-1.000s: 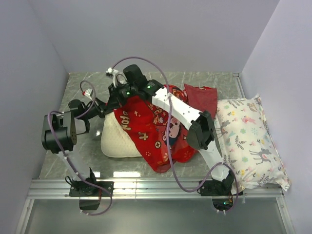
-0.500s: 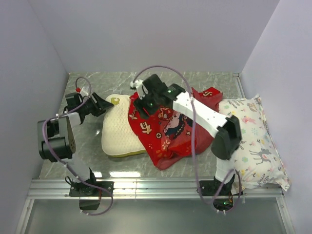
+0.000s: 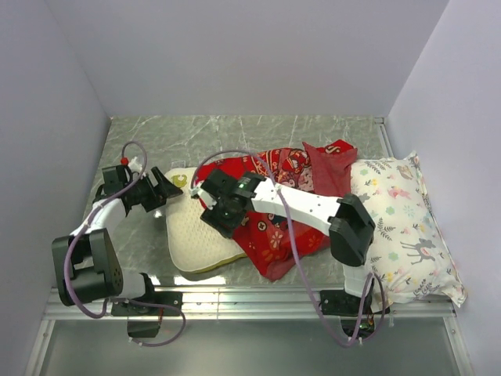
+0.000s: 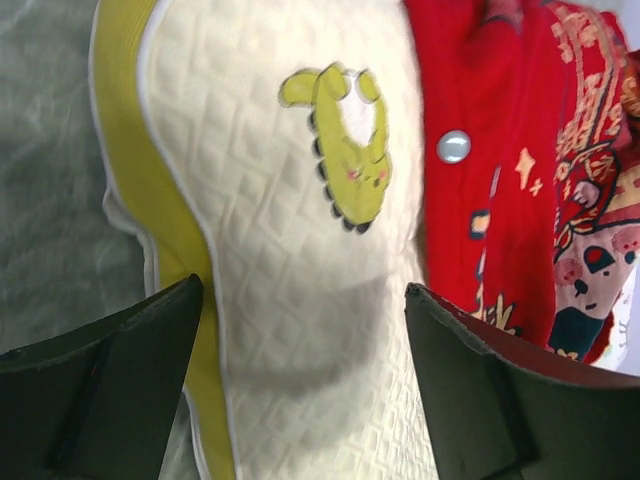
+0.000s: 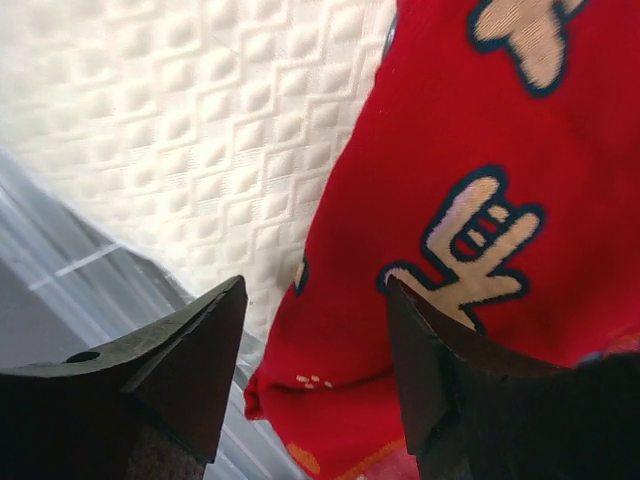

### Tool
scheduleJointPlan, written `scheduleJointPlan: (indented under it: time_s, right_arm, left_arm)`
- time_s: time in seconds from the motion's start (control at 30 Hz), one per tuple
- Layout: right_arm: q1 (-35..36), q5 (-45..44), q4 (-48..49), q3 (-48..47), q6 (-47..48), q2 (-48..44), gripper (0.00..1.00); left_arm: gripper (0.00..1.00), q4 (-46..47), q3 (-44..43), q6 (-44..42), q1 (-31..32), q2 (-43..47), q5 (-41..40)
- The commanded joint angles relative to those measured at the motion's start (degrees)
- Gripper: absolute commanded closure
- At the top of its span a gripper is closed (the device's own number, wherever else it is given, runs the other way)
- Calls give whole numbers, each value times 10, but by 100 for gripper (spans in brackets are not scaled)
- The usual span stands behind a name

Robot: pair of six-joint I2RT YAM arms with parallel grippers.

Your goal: Put the pillow into the pillowcase

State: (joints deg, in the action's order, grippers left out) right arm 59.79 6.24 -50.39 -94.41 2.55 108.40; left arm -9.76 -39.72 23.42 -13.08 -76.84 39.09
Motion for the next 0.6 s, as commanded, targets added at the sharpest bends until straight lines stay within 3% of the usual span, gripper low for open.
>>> scheduleJointPlan:
  time_s: [0.0,0.17,0.23,0.33,0.37,0.4,0.43,0.57]
  right_arm:
    - [9,-47,-23,16,-25,20,36]
    - [7,-62,-39,44,-25,-2,39]
    - [8,-50,-43,63,-24,-11,46]
    - [8,-12,-39,77,-24,-10,68]
    - [6,3,-39,73,-23,-5,77]
    - [3,15,-38,64,-22,1,94]
    - [0,28,-33,59,-25,7,100]
    - [-40,64,-18,-20,-25,65,100]
  left_arm:
    - [12,-89,-39,-21,-13,-16,-14]
    - [12,-169,-69,-14,-30,-50,-1]
    - [12,-181,-73,-8,-34,-54,9]
    - [11,-217,-83,-10,-34,-66,27]
    - [11,-230,-84,-23,-34,-67,45]
    - [12,-234,-78,-27,-34,-66,57]
    - [15,-231,-71,-26,-34,-63,73]
    - [21,-164,-3,30,-24,-24,127]
